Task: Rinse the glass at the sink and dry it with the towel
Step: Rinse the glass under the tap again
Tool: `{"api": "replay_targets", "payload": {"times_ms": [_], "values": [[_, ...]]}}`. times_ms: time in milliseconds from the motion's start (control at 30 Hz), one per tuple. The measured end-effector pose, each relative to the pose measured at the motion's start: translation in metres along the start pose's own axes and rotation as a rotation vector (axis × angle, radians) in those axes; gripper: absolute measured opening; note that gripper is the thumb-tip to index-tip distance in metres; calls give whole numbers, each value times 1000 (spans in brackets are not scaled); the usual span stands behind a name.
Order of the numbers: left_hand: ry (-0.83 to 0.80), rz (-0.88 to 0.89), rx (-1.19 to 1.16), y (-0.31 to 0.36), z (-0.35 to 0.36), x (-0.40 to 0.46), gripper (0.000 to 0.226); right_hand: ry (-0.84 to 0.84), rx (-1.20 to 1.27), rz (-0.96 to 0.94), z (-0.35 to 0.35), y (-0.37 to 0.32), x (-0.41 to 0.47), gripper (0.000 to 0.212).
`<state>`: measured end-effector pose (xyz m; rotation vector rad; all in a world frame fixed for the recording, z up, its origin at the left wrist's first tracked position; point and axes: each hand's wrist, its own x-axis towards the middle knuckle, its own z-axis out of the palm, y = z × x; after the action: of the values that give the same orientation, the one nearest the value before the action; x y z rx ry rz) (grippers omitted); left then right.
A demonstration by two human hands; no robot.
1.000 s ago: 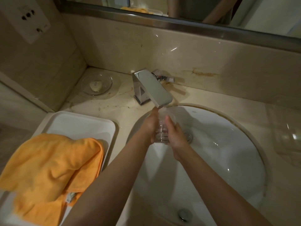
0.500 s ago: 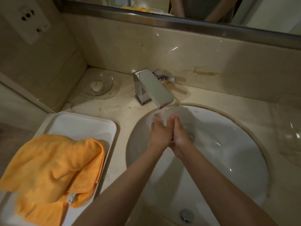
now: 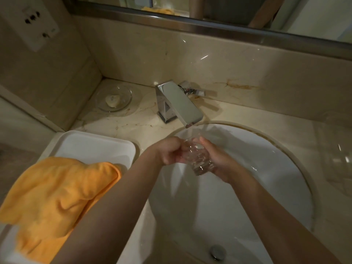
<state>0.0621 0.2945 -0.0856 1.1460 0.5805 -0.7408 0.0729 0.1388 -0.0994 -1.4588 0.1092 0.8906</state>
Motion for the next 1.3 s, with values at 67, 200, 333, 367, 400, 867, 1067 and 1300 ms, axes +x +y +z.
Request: {"api": "replay_targets", "payload": {"times_ms": [67,200,333,367,400,867,1067,1300], "values": [[-40,-20,74,1,-4,-1,27,-78,-39,73,-6,-7,-4,44],[-10,-29,45,0,1,0,24,-88,-83,141,-8,-16,-6,49],[116,-8,-48,-4,6,6,25,100,-130,101,-6,-13,-2,38],[154,-6,-72,-5,7,7,26,146,-96,56,-3,-11,-2,34],[176,0,-84,-6,8,7,29,202,-61,7,-2,-6,-2,29],[214,482,121,-15,30,-9,26,99,141,460,-3,-19,0,43],[221,714,433,-23,25,-6,17,130,161,494,3,-23,0,40],[482,383,-68,-23,32,4,29,418,-74,-5,34,-8,-4,31]]}}
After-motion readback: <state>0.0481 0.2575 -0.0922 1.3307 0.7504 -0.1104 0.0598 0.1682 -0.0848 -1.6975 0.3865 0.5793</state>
